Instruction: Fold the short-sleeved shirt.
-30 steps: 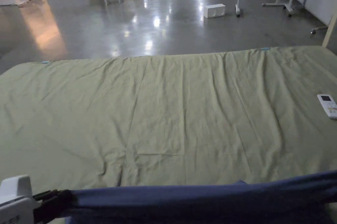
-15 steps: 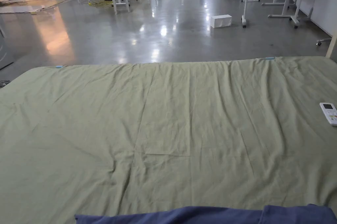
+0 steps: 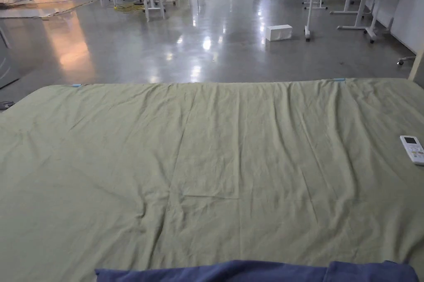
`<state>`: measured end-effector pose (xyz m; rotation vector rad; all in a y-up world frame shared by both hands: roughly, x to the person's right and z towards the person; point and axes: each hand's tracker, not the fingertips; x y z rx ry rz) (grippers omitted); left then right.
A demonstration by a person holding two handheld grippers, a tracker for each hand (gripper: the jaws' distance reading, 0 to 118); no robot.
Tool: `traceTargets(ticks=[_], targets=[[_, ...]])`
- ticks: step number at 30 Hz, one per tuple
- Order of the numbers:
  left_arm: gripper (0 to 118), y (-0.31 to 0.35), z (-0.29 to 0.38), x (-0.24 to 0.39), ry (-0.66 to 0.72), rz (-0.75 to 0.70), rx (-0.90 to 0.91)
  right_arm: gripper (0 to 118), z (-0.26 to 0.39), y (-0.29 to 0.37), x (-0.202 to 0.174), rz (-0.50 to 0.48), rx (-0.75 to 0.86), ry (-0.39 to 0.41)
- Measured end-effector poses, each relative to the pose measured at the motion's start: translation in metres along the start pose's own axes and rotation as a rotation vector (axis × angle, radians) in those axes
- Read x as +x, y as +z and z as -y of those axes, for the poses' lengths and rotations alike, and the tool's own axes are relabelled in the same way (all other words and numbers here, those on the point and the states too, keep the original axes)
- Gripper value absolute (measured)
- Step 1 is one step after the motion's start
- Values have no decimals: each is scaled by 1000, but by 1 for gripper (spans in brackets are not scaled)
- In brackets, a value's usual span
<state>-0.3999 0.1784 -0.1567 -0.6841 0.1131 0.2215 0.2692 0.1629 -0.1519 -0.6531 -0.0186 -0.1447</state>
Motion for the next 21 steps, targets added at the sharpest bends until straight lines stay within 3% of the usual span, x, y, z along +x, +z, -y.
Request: traceTargets(ticks=[6, 11, 12, 14, 15, 16, 17, 21], targets=[[87, 100, -43, 83, -206, 68, 398, 76, -44, 75, -70, -103, 329, 66], [81, 153, -51, 138, -317, 44, 602, 76, -65, 116, -127, -114, 513, 213], [73, 157, -49, 143, -324, 48, 610, 73, -66, 121, -133, -109, 537, 244], [38, 170, -45, 150, -296, 80, 607, 56, -69, 132, -146, -96, 595, 320], [20, 175, -43, 152, -293, 89, 605, 44, -70, 136, -153, -92, 591, 330], [8, 177, -43, 153, -294, 93, 604, 23, -69, 138, -156, -94, 592, 339], [5, 180, -44, 154, -295, 94, 596, 16, -69, 141, -160, -94, 604, 365], [0, 185, -44, 156, -317, 156, 543, 4, -72, 145, -171, -104, 561, 335]])
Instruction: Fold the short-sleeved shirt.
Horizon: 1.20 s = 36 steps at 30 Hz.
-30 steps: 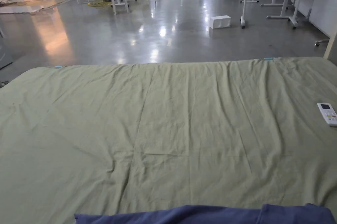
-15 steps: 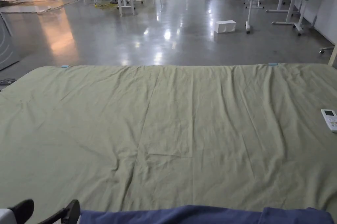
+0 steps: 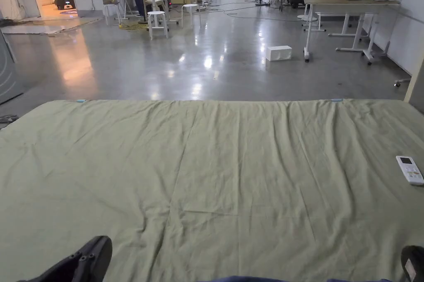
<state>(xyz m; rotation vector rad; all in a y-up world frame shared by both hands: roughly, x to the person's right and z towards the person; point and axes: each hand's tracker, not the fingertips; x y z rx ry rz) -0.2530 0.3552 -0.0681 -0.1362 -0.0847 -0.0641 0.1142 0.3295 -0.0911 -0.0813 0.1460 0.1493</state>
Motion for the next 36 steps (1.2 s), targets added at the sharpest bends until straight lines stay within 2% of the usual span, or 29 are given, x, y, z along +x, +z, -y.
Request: traceTargets(ticks=[1, 3, 6, 10, 11, 16, 18, 20, 21, 22, 23, 24, 25, 26, 27, 28, 29, 30, 31, 36], targets=[[0, 1, 2, 3, -10, -8, 6, 0, -1, -1, -2, 3, -18, -23], [0, -1, 0, 3, -11, 8, -17, 0, -3, 0, -7, 2, 10, 17], [0, -4, -2, 2, 13, 19, -13, 0, -5, -1, -10, -4, 10, 26], [0, -7, -2, 0, 17, 21, -14, 0, -4, -1, -6, -13, -5, 0], [0, -6, -2, -1, 24, 25, -16, 0, -1, -2, -3, -18, -23, -40], [0, -13, 6, -19, 102, 40, -46, 0, 5, -5, 5, -10, -45, -92], [0, -20, 6, -41, 206, 84, -89, 0, 9, -6, 9, -14, -65, -129], [0, -29, 24, -64, 386, 163, -136, 0, 15, -8, 14, -26, -86, -186], [0, -34, 31, -76, 452, 155, -131, 0, 19, -10, 15, -25, -122, -213], [0, -40, 40, -91, 515, 150, -146, 0, 19, -10, 16, -16, -118, -193], [4, -48, 51, -102, 575, 142, -180, 0, 22, -11, 17, -15, -133, -196], [15, -54, 60, -113, 626, 129, -206, 0, 24, -12, 18, -21, -140, -199], [39, -63, 71, -128, 680, 111, -248, 0, 26, -14, 21, -36, -162, -259], [54, -70, 83, -142, 731, 93, -277, 0, 27, -16, 24, -80, -175, -350], [62, -79, 104, -162, 783, 107, -306, 0, 29, -17, 28, -126, -166, -408], [62, -87, 120, -176, 832, 142, -358, 0, 33, -17, 30, -125, -149, -442], [83, -94, 133, -183, 862, 163, -393, 0, 35, -18, 30, -110, -147, -452], [98, -101, 146, -190, 888, 179, -425, 0, 35, -20, 31, -99, -163, -424], [104, -109, 163, -197, 900, 181, -444, 0, 36, -22, 31, -81, -188, -415], [103, -150, 235, -216, 978, 124, -583, 0, 46, -31, 30, -70, -262, -463]])
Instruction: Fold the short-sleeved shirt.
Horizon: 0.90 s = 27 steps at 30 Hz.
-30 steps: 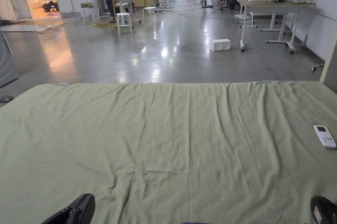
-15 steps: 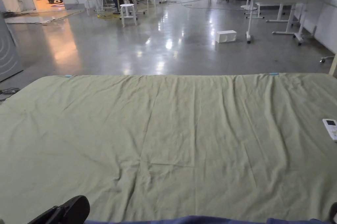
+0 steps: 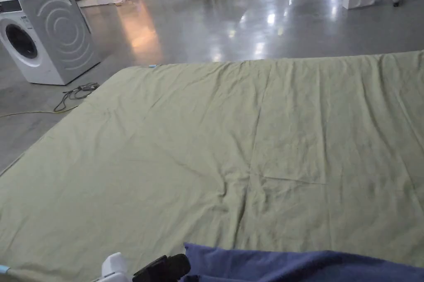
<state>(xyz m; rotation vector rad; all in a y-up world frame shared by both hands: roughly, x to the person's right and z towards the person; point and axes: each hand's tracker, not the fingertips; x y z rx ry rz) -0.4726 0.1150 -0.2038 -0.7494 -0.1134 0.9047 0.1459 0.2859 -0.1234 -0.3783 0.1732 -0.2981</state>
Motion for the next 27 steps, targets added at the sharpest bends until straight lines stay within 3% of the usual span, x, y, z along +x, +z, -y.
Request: traceTargets(ticks=[3, 5, 8, 9, 12, 13, 14, 17, 18, 22, 27], targets=[[103, -29, 2, -22, 83, 48, -62, 0, 2, -3, -1, 29, -24, 7], [103, -33, 2, -23, 83, 154, -20, 0, 3, -4, -1, 40, -40, 19], [99, -43, -1, -13, 169, 157, -15, 0, 4, -6, -3, 48, -51, 20], [90, -48, 0, -13, 213, 192, -37, 0, 4, -6, -4, 48, -54, 17], [23, -67, 7, -7, 233, 178, -119, 0, 6, -6, -7, 49, -60, 15], [11, -73, 12, -2, 186, 129, -131, 0, 6, -4, -8, 51, -64, 19], [10, -76, 12, -3, 160, 101, -131, 0, 6, -4, -9, 52, -67, 25], [8, -68, 6, 3, 261, 113, -99, 0, 6, 0, -10, 69, -71, 52], [8, -63, 1, 8, 198, 112, -40, 0, 6, 0, -8, 74, -73, 54], [8, -31, -23, 12, 172, 128, 51, 0, 6, -1, -2, 83, -77, 39], [8, 15, -65, 18, 27, -26, 137, 0, 13, -3, 3, 70, -82, 22]])
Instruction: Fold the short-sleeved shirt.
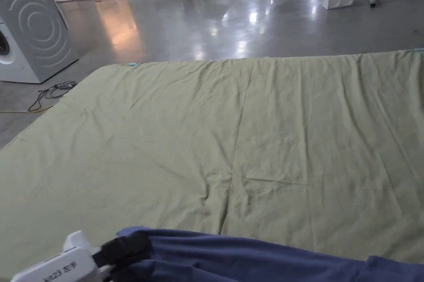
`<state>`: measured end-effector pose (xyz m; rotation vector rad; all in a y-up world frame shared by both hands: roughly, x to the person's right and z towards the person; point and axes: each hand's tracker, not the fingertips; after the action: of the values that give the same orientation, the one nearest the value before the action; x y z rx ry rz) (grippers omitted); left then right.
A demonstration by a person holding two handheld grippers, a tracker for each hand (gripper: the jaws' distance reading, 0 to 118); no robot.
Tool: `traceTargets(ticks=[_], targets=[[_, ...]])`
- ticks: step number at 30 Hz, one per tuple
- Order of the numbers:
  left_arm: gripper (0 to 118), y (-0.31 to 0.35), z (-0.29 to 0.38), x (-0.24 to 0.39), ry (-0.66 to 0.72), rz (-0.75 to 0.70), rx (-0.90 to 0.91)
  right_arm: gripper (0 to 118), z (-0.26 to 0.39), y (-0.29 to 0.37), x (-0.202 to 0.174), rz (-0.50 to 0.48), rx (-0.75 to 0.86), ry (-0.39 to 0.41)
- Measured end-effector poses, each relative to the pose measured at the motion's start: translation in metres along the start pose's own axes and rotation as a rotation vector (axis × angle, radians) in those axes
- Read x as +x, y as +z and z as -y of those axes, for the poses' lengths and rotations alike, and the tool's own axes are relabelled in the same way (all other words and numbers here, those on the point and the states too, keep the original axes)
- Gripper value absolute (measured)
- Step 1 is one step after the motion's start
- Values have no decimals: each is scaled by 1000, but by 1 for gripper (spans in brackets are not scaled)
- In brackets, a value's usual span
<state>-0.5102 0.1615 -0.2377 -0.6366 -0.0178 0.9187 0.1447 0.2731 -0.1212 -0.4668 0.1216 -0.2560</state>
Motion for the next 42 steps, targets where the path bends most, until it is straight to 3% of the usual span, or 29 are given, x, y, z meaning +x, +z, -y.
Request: traceTargets(ticks=[4, 9, 16, 18, 20, 21, 22, 25, 27, 28, 30, 34, 36, 38, 42], targets=[[8, 17, 11, 56, -172, 47, -8, 0, 10, -3, 4, -6, -23, 9], [8, -31, 76, 142, -256, 183, -188, 0, 17, 8, 7, -19, -23, -19], [8, -149, 200, 193, -506, 19, -442, 0, 19, 46, 27, 95, 11, -63], [21, -157, 222, 200, -580, -80, -411, 0, 22, 53, 33, 129, 10, -68], [64, -151, 222, 210, -673, -31, -311, 0, 27, 57, 38, 154, 12, -65], [78, -144, 218, 216, -664, 4, -301, 0, 28, 57, 41, 160, 4, -71], [79, -135, 213, 220, -653, 43, -288, 0, 30, 56, 42, 162, -5, -80], [78, -96, 181, 224, -607, 178, -174, 0, 36, 52, 44, 151, -10, -95], [72, -84, 165, 217, -521, 106, -74, 0, 39, 47, 43, 139, -22, -93], [56, -84, 158, 210, -485, 83, -47, 0, 40, 45, 42, 133, -30, -88], [1, -98, 158, 194, -408, 83, -138, 0, 40, 43, 39, 121, -39, -83], [1, -144, 197, 170, -267, 107, -367, 0, 40, 44, 36, 110, -52, -65], [1, -166, 229, 162, -255, 42, -443, 0, 39, 45, 34, 117, -56, -56], [0, -184, 253, 157, -238, 89, -542, 0, 38, 47, 34, 122, -55, -51], [0, -187, 240, 155, -144, 116, -510, 0, 37, 45, 33, 125, -62, -58]])
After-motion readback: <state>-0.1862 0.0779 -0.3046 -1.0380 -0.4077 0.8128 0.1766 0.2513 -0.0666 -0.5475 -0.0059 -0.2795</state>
